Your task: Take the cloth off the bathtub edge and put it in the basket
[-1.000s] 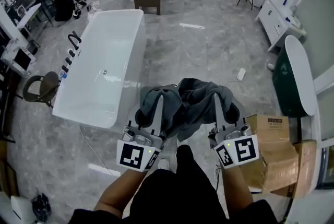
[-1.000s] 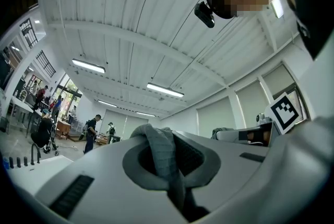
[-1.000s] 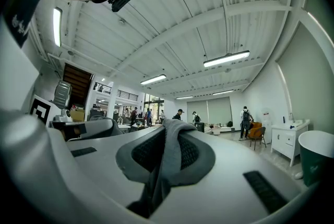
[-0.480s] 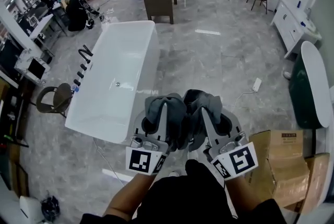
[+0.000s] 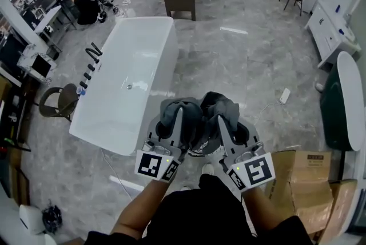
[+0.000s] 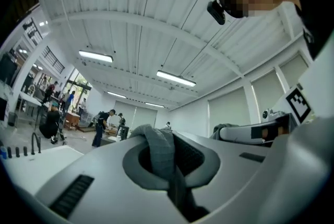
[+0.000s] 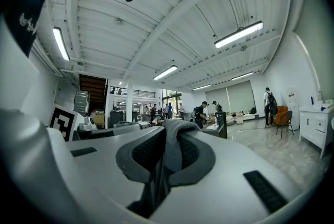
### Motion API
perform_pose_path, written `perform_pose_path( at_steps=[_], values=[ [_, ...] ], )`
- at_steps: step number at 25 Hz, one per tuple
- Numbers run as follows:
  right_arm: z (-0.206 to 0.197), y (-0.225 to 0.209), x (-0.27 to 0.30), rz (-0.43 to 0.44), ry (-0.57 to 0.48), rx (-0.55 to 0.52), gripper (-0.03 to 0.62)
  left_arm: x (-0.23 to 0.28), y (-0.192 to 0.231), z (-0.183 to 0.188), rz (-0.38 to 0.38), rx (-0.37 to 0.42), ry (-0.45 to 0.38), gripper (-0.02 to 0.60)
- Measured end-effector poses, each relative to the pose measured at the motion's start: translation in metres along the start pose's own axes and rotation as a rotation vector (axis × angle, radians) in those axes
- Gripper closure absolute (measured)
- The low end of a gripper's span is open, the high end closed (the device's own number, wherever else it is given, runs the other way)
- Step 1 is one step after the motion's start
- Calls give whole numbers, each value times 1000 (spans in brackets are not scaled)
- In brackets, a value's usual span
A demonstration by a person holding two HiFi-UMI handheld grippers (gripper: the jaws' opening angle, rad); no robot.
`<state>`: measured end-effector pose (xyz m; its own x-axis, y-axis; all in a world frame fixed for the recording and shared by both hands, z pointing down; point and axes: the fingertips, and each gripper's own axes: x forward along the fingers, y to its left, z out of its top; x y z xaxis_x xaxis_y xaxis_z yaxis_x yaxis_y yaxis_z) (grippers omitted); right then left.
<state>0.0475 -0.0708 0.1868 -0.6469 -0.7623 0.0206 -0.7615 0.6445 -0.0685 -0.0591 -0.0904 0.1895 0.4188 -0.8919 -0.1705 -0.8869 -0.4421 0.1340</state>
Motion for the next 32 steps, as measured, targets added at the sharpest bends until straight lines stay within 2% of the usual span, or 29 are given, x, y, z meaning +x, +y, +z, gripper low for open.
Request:
perform_pose_path(
  at_steps=[2,4,14,18,21,24,27,29,32],
  values=[
    [-8,-9,9,13,13,6,556,13,3,-13,-11,-29,31,558],
    [-17,-17,16,27,27,17,556,22,6,-25,-5,-20,59,558],
    [-80,-66,46,41,119,87,556,56,23,-97,71,-3,182,558],
    [-107,-76,55,77,129,114,556,59,32,-126,92,-41,203,558],
    [-137,-88,59,98,155,125,556,61,35,-156,114,-28,248,558],
    [-164,-103,65,73,181,130,556,63,40,-187,134,-21,294,558],
    [-190,-116,71,33,194,164,556,61,49,-220,155,-45,333,558],
    [-213,-117,71,32,211,186,556,56,54,-241,168,-64,355,558],
    [-244,-117,77,36,224,166,556,53,62,-274,176,-85,375,558]
  ],
)
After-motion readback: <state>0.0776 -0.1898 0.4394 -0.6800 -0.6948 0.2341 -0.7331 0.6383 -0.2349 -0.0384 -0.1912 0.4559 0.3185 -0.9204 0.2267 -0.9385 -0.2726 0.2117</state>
